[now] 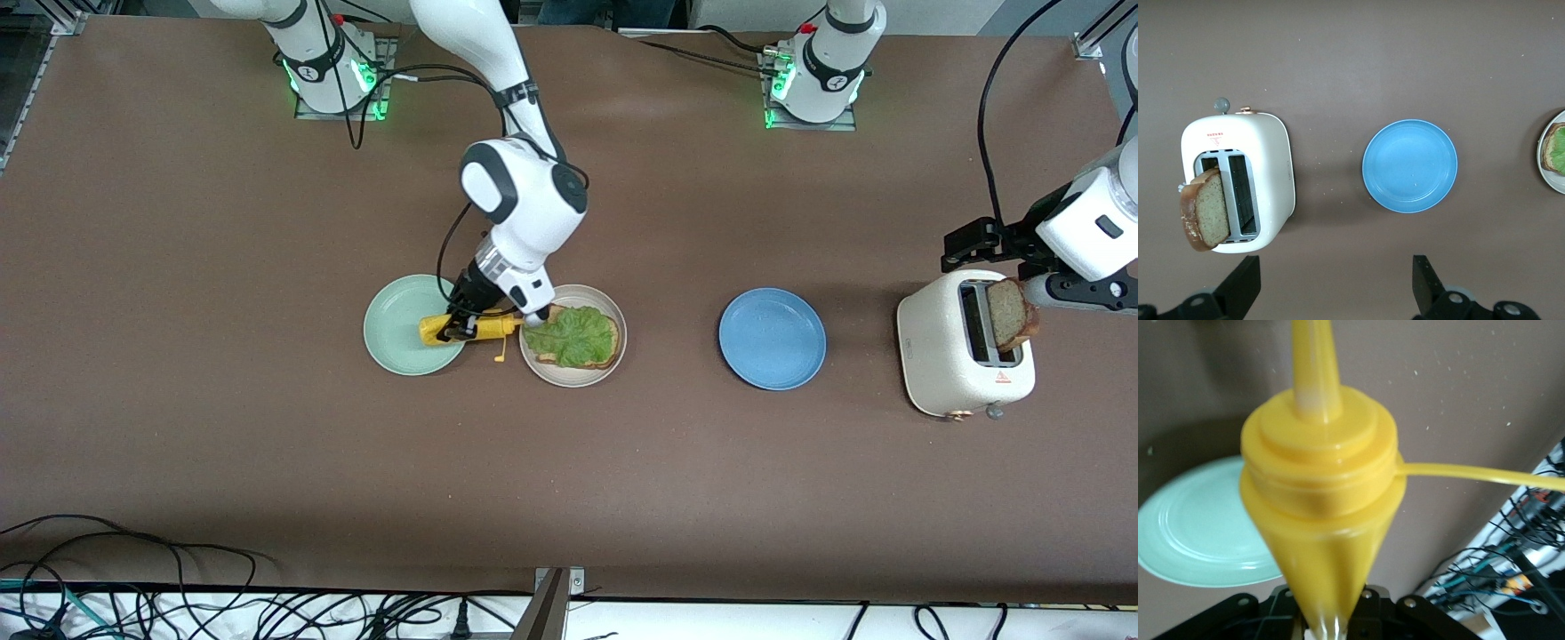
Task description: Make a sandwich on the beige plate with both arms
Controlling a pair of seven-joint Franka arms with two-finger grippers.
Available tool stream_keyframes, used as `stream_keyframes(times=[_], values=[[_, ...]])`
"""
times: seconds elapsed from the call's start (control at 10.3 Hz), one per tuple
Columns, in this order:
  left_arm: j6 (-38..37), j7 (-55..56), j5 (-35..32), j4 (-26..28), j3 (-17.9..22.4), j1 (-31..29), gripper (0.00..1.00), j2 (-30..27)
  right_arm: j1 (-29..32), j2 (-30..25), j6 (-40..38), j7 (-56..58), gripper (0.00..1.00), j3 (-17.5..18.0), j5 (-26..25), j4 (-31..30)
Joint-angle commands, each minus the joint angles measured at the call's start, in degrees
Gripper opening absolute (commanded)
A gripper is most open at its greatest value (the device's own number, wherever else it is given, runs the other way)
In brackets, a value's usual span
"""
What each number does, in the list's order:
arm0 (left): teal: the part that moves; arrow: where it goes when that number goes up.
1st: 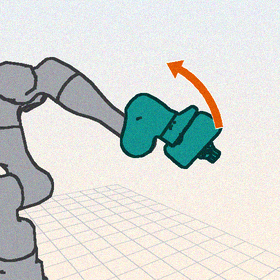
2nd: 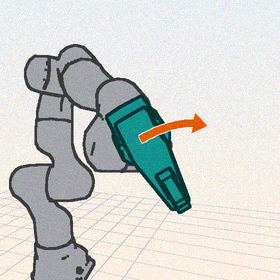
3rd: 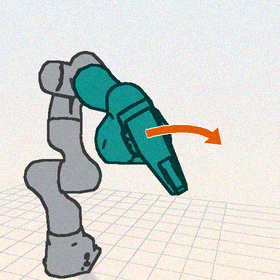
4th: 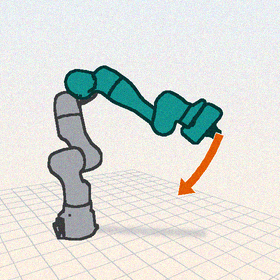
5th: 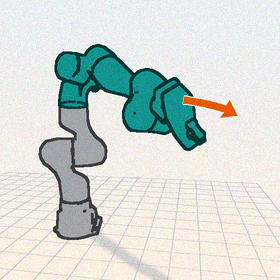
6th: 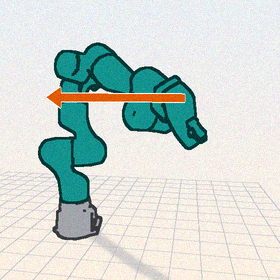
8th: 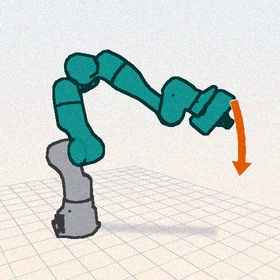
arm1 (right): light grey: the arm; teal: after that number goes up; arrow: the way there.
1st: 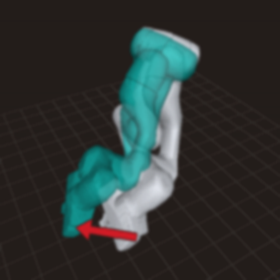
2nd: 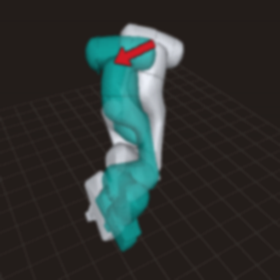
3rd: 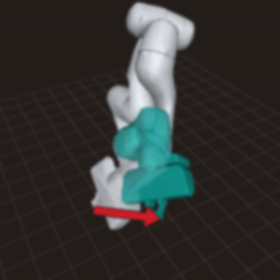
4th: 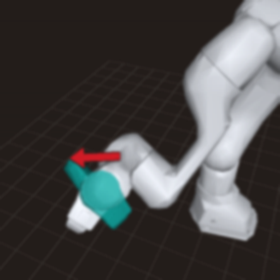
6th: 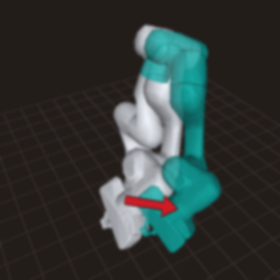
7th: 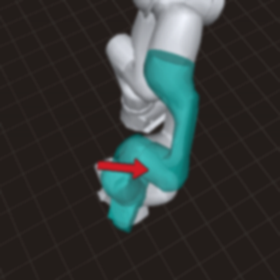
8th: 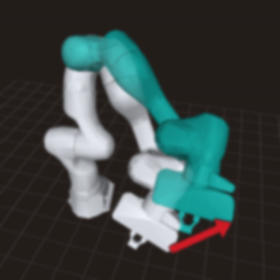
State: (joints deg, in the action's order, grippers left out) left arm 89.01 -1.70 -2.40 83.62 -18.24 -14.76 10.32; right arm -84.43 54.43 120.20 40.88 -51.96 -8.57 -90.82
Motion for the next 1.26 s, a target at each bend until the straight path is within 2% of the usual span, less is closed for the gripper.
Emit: stream_keyframes(times=[0.0,0.29,0.87,0.97,1.16], values=[[0.0,-0.5,1.3,0.1,-0.1,-0.4,1.00,-0.6,-2.6,4.1,-0.1,-8.6,0.00,-1.0,-6.9,0.1],[0.0,-0.4,1.4,0.1,-0.1,-0.4,1.00,-0.6,-4.1,7.4,-1.1,-12.7,0.00,0.6,-15.1,0.1],[0.0,-0.4,1.4,0.1,-0.1,-0.3,1.00,-0.6,-4.3,7.5,-1.5,-12.2,0.00,0.4,-15.4,1.0],[0.0,-0.4,1.3,0.1,-0.1,-0.3,1.00,-0.6,-4.2,6.5,-1.5,-9.5,0.00,-0.7,-14.9,1.0],[0.0,-0.5,1.3,0.1,-0.1,-0.4,1.00,-0.6,-2.4,2.0,-1.5,1.9,0.00,-5.5,-3.5,1.0]])
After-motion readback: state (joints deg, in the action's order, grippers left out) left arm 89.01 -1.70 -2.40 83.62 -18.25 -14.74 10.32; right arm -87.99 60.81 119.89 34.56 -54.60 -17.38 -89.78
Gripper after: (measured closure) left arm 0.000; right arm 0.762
